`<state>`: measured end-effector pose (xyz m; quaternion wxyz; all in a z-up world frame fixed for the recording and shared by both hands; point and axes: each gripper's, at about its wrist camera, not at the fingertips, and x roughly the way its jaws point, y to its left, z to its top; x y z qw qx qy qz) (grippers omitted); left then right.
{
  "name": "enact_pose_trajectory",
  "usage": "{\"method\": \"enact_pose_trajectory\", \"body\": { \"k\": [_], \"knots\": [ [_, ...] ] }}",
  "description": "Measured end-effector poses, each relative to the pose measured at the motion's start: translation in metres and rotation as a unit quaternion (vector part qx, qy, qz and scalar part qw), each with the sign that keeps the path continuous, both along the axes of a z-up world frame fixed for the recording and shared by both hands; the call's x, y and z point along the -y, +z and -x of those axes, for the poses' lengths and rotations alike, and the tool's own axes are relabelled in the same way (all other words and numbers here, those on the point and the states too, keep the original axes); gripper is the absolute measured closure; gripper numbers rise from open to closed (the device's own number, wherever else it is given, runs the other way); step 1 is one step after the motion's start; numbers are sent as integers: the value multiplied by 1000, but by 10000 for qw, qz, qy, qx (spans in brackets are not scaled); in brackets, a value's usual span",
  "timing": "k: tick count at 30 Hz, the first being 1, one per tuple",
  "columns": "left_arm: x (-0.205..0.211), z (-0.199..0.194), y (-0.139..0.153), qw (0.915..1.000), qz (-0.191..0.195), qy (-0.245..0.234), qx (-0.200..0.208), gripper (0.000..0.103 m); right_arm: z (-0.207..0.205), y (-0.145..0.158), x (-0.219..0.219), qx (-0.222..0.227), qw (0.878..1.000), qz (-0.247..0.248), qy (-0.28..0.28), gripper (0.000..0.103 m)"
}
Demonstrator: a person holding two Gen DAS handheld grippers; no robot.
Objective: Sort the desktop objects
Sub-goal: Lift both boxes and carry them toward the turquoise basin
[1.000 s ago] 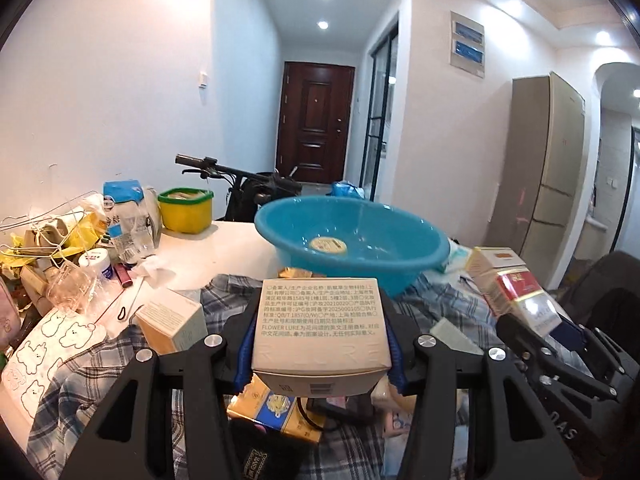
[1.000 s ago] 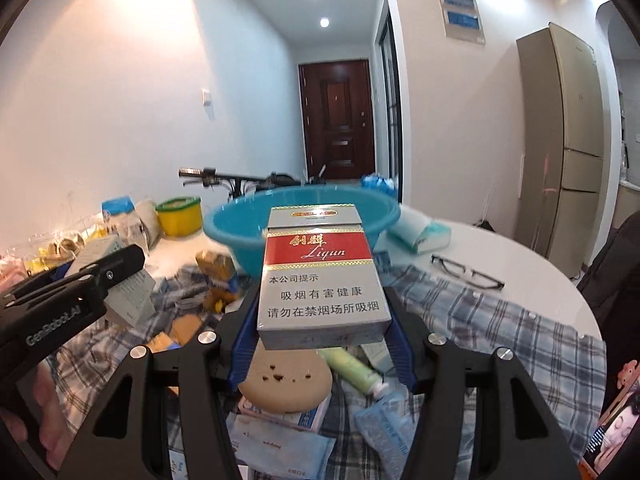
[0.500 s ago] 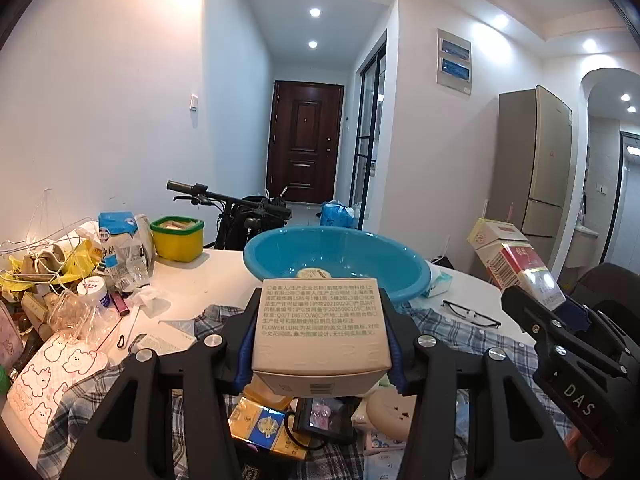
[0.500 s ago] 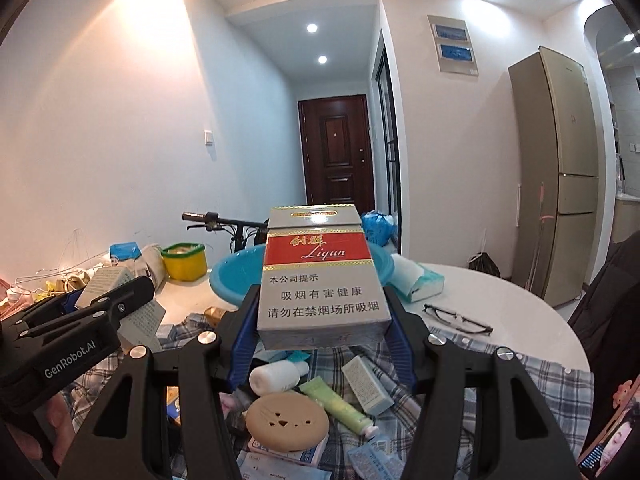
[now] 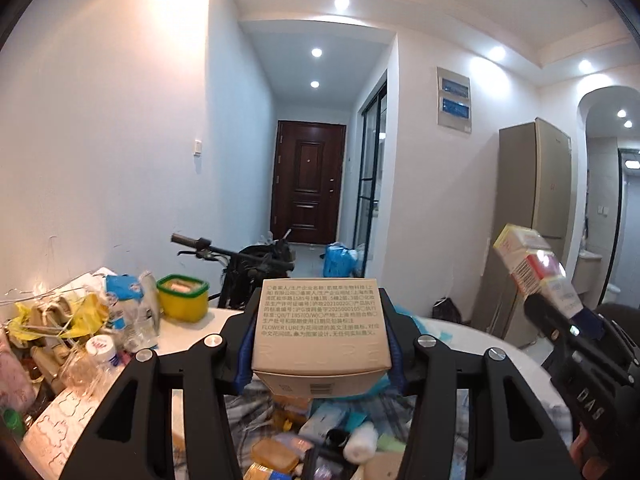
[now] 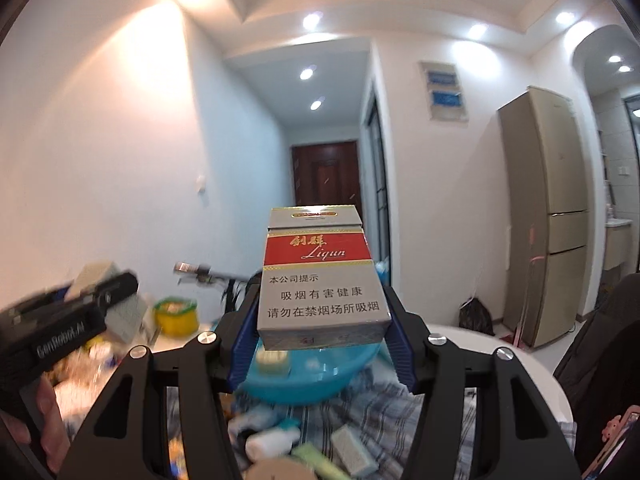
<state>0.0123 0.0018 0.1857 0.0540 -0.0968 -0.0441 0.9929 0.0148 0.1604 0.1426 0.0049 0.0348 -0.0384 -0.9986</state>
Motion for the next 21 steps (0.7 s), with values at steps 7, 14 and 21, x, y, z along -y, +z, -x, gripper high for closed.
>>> {"method": "enact_pose_trajectory", "body": {
  "k": [7, 14, 21],
  "knots": [
    [-6, 11, 51, 9989, 71, -264, -393, 49, 14, 54, 6, -577, 9982, -118, -89, 47],
    [-1, -8, 85, 9939, 168, -252, -1056, 49, 19, 89, -4, -977, 9950, 179, -133, 47],
    [5, -10, 91, 9915, 32, -254, -1274, 49, 16, 109, -10, -1383, 9892, 351, -325, 47]
  ]
}}
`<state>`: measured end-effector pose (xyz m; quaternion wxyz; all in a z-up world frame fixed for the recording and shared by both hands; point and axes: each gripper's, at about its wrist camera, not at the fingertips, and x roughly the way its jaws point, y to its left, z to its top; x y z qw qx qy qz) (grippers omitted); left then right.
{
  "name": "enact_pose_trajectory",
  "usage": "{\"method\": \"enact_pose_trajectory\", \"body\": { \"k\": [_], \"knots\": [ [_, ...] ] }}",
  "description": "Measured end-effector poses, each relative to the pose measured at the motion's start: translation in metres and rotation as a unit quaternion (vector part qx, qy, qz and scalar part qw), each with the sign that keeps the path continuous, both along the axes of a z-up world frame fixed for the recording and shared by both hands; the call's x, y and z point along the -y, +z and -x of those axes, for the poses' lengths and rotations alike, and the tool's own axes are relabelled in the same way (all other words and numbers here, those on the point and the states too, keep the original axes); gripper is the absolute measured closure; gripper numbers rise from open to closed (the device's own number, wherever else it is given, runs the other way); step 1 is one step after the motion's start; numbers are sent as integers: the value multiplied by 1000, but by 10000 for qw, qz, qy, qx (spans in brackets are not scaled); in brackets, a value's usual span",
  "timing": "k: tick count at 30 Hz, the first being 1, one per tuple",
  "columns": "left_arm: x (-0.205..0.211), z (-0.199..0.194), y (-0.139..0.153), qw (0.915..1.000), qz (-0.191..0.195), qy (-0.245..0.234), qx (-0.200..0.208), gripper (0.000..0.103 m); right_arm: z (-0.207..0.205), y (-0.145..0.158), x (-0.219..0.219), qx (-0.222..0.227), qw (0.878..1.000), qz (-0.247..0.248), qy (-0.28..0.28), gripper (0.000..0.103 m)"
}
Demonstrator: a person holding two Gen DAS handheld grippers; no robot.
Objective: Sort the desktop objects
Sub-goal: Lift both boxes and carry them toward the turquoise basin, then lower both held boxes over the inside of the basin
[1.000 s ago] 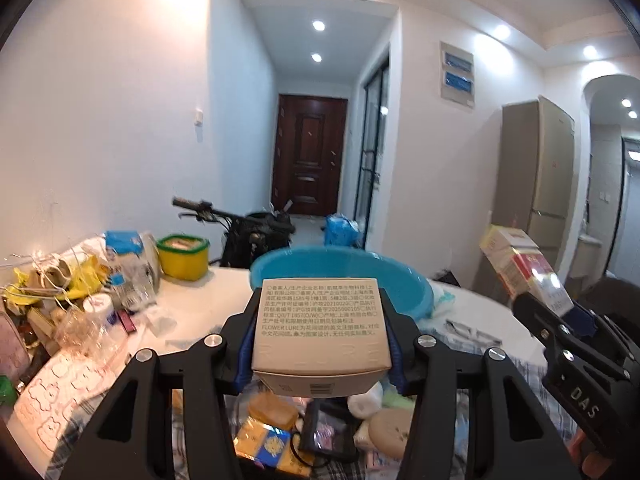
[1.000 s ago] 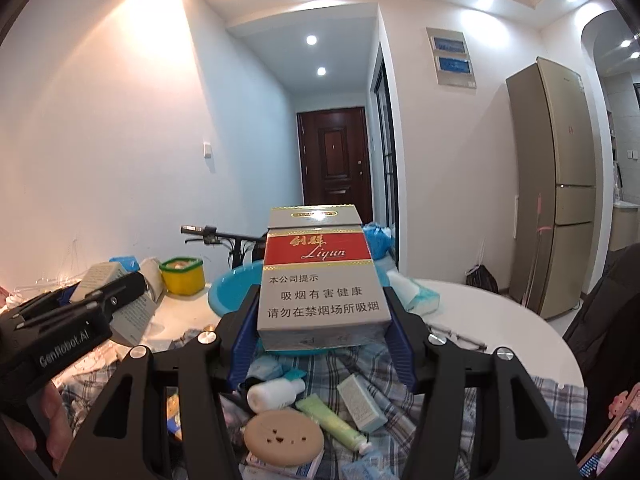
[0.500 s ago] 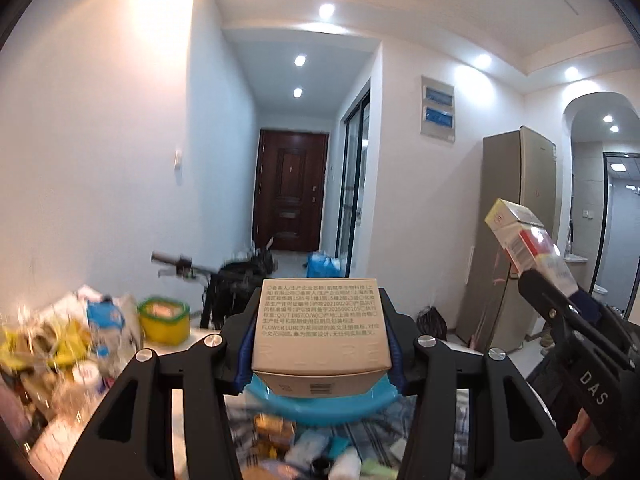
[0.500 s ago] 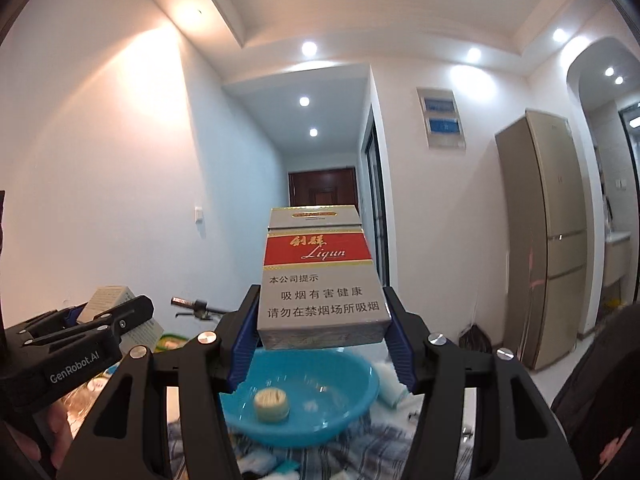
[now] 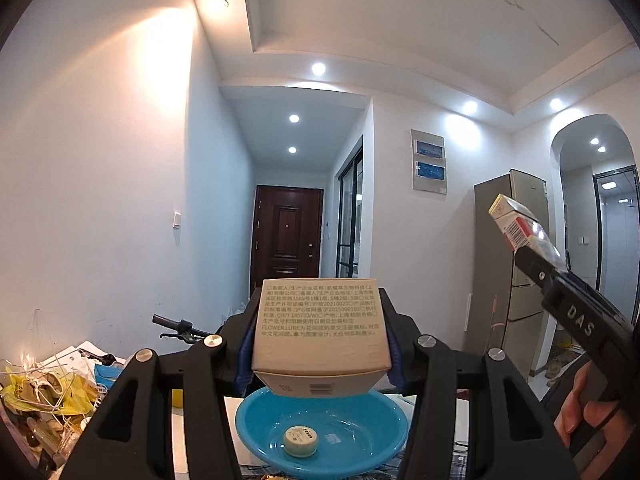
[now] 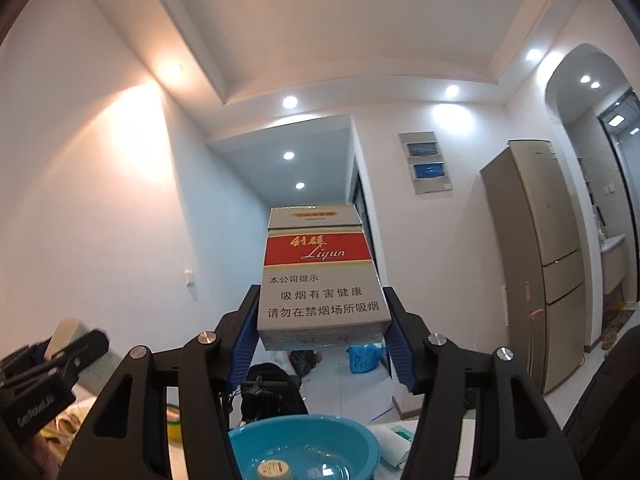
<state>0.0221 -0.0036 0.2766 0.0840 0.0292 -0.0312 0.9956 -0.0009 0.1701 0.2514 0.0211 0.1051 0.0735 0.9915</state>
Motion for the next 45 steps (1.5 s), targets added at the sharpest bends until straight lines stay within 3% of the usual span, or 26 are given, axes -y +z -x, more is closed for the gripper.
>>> {"method": "enact_pose_trajectory", "body": {
  "k": [9, 17, 30, 37, 45],
  "knots": [
    [-1, 9, 7, 9994, 197, 9, -279, 49, 18, -3, 18, -1, 9992, -374, 147, 47],
    [-5, 41, -10, 9998, 194, -86, 57, 49, 24, -15, 19, 110, 9987, -423, 270, 47],
    [-17, 59, -14, 9992, 269, -300, 34, 49, 30, -18, 13, 93, 9981, -475, 386, 47],
    [-17, 108, -26, 9985, 293, 61, 450, 49, 76, -27, 2, 596, 9964, -369, 481, 47],
    [-15, 186, -63, 9931, 231, -127, 1141, 49, 133, -50, -9, 1278, 9899, -390, 474, 47]
  ]
}}
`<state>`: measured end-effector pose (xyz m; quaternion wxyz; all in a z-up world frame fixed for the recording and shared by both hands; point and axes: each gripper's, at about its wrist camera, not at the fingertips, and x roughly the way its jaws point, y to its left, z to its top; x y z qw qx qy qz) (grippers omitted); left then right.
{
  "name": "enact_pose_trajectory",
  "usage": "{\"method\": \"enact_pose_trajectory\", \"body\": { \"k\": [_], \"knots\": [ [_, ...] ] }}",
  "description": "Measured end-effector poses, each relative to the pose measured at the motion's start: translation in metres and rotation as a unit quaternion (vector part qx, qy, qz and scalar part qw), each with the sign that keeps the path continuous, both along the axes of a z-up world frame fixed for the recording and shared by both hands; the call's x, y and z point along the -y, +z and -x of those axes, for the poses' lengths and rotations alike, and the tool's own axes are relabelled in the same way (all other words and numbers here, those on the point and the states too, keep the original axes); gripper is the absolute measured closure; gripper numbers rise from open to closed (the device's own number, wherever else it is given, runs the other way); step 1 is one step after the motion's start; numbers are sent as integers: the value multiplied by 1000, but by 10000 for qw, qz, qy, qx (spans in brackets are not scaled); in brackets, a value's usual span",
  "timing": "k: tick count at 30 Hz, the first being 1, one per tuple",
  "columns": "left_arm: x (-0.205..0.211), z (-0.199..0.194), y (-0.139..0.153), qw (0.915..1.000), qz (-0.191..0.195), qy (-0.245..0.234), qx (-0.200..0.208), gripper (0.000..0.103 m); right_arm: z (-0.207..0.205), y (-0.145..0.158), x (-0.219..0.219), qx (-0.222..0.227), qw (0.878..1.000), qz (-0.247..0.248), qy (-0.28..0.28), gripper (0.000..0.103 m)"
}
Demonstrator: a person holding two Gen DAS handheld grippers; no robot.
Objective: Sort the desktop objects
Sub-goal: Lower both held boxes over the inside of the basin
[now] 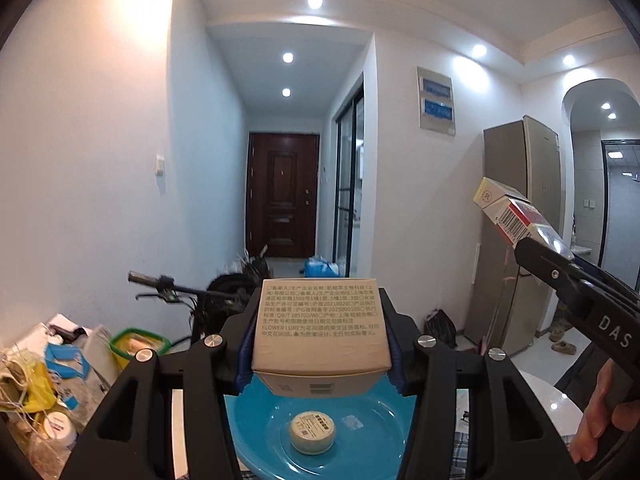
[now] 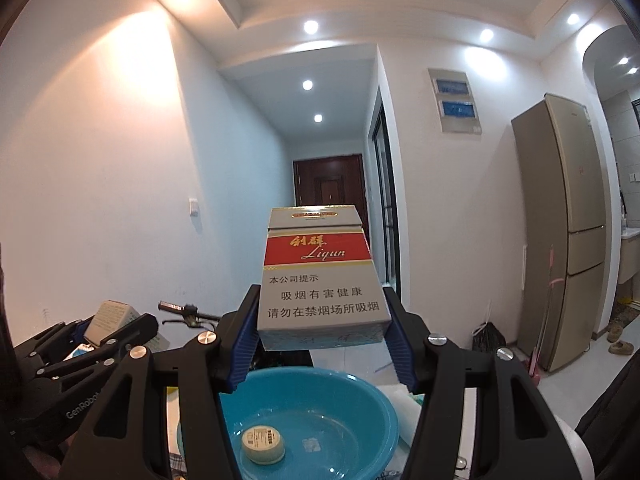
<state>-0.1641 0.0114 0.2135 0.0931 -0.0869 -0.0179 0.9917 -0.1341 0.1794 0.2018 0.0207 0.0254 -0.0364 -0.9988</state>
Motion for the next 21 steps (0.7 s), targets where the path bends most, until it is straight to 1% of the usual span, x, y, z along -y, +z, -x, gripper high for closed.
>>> {"method": "enact_pose_trajectory", "body": {
  "k": [2, 4, 9, 12, 14, 17, 21],
  "knots": [
    [1, 21, -11, 9997, -21, 20, 258, 49, 14, -8, -2, 213, 9998, 14, 67, 47],
    [3, 50, -26, 9979, -89, 44, 641, 50, 30, -16, -2, 453, 9988, 68, 186, 47],
    [17, 100, -64, 9873, -342, 21, 1550, 50, 68, -42, 2, 1082, 9938, -19, 237, 47],
    [22, 115, -81, 9829, -347, 125, 1806, 50, 88, -59, 9, 1373, 9900, -311, -38, 47],
    [26, 116, -95, 9807, -433, 116, 1902, 50, 100, -69, 12, 1576, 9866, -420, -51, 47],
    [30, 131, -108, 9748, -608, -1, 2148, 50, 117, -84, 12, 1865, 9814, -450, -31, 49],
    [31, 143, -125, 9707, -480, 139, 2352, 50, 129, -98, 11, 2052, 9774, -507, -83, 49]
  ]
}}
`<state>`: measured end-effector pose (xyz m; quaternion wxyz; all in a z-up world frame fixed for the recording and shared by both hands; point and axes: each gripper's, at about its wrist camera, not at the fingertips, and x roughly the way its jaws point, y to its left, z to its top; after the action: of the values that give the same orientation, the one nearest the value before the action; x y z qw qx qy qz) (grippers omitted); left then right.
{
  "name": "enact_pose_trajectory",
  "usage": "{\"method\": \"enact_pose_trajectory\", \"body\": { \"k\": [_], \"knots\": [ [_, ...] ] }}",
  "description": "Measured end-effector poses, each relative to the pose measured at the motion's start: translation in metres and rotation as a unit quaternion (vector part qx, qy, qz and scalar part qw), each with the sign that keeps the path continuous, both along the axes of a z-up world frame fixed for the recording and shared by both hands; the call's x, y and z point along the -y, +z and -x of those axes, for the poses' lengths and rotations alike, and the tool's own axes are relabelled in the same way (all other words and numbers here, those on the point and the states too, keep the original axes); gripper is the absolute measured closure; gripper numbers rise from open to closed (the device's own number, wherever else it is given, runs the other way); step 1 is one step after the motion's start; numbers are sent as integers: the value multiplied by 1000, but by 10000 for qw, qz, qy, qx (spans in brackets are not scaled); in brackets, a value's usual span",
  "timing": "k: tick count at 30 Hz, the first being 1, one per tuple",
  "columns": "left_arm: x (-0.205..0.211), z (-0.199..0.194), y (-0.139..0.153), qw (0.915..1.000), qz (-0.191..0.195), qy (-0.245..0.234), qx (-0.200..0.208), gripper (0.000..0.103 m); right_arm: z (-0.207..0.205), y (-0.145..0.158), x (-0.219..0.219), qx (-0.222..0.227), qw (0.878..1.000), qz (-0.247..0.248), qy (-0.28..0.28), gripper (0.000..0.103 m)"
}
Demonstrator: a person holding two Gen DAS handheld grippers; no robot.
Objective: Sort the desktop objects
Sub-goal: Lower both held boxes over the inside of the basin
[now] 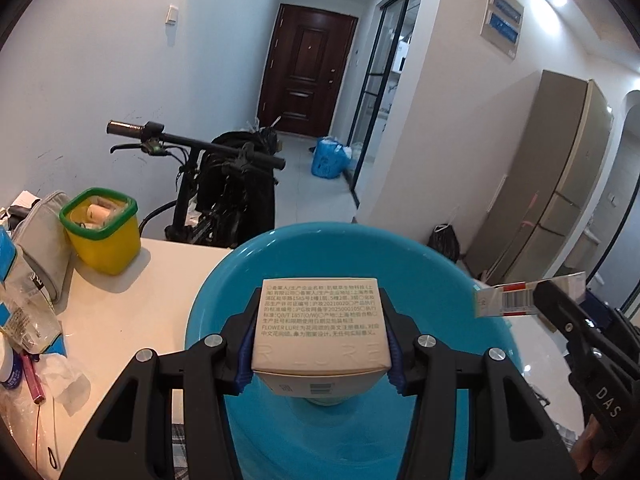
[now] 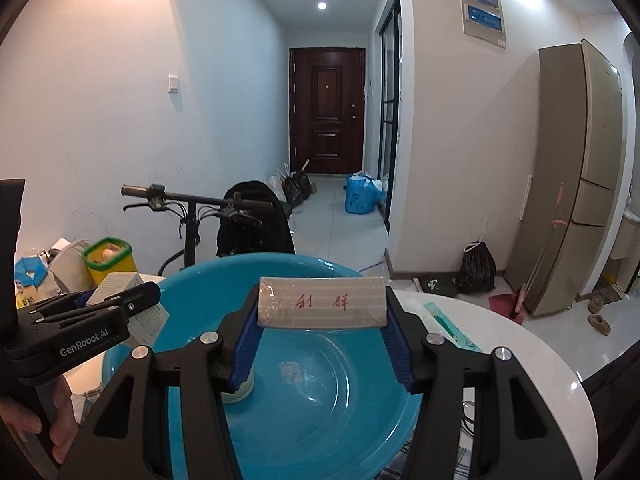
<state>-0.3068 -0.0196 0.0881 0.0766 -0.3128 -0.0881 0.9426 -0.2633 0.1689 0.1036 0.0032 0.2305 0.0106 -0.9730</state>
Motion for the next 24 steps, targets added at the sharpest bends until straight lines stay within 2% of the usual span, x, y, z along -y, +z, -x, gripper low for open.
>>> {"method": "enact_pose_trajectory", "body": {
  "k": [8, 14, 20, 24],
  "knots": [
    [4, 17, -25, 9988, -7, 109, 485, 50, 11, -26, -2, 541, 9983, 174, 101, 49],
    [5, 20, -31, 9973, 25, 139, 719, 50, 22, -50, -19, 1091, 9932, 388, 96, 49],
    [0, 22, -35, 9959, -23, 15, 905, 50, 23, -50, -26, 1123, 9929, 400, -5, 49],
    [-5, 22, -37, 9949, 115, 11, 1006, 50, 21, -46, -26, 1069, 9934, 425, -12, 49]
  ]
}}
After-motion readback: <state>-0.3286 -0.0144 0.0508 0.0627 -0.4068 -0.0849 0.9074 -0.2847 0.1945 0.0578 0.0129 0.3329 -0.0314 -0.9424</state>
